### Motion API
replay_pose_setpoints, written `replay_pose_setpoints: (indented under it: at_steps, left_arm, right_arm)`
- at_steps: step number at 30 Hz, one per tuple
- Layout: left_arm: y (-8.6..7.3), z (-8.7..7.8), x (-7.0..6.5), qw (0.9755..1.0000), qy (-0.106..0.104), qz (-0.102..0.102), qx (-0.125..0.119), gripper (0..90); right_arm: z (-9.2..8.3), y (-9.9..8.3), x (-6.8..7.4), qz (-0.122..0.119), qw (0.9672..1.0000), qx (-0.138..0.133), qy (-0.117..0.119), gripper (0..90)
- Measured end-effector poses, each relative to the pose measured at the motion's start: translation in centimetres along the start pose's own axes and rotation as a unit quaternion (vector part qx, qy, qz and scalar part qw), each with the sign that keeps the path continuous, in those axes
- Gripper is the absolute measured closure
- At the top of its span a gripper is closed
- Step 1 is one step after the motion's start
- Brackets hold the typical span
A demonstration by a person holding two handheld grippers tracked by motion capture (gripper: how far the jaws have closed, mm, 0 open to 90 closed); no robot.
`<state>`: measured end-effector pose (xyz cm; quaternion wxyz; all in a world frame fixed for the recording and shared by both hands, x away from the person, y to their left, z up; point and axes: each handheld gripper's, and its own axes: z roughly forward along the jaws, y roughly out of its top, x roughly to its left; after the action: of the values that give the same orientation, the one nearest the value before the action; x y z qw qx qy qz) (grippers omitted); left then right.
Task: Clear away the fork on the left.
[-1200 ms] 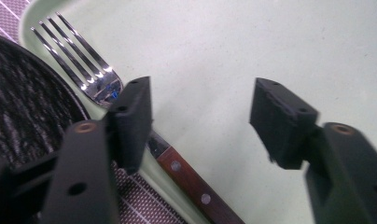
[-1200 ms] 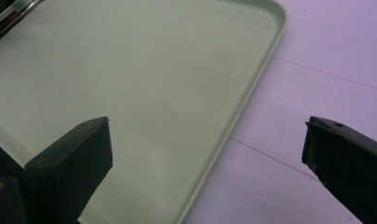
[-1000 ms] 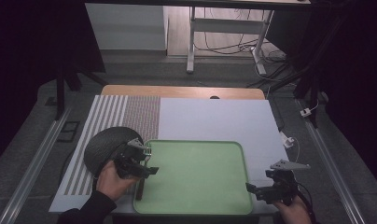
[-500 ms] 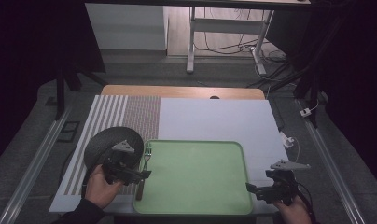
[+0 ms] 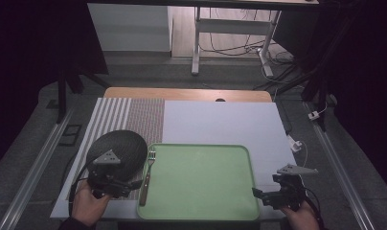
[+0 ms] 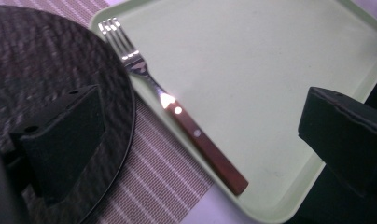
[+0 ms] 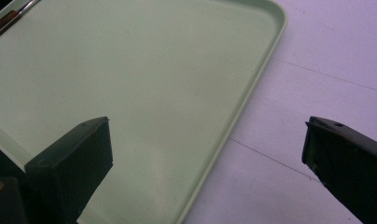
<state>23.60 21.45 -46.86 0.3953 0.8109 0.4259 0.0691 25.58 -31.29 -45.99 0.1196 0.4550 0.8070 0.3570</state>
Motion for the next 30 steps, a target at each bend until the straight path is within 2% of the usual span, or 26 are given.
replay_pose_setpoints:
  at_steps: [10, 19, 26, 30]
  left_arm:
    - [-2.0, -1.8, 0.1, 0.9995, 0.024, -0.011, -0.015, 0.0]
    - [-4.0, -3.2, 0.4, 0.9989, 0.026, -0.031, -0.024, 0.0]
    - [-4.9, -3.8, 0.3, 0.9981, 0.044, -0.037, -0.021, 0.1]
    - [-5.0, -3.8, 0.4, 0.9979, 0.045, -0.045, -0.014, 0.8]
  right_arm:
    - [0.0, 0.0, 0.0, 0.000, 1.0000, -0.002, 0.000, 1.8]
    - [-0.1, 0.0, 0.1, -0.002, 1.0000, 0.000, -0.003, 1.8]
    - [0.0, 0.0, 0.1, -0.002, 1.0000, -0.001, -0.003, 1.8]
    - [0.0, 0.0, 0.2, -0.002, 1.0000, 0.000, -0.003, 1.8]
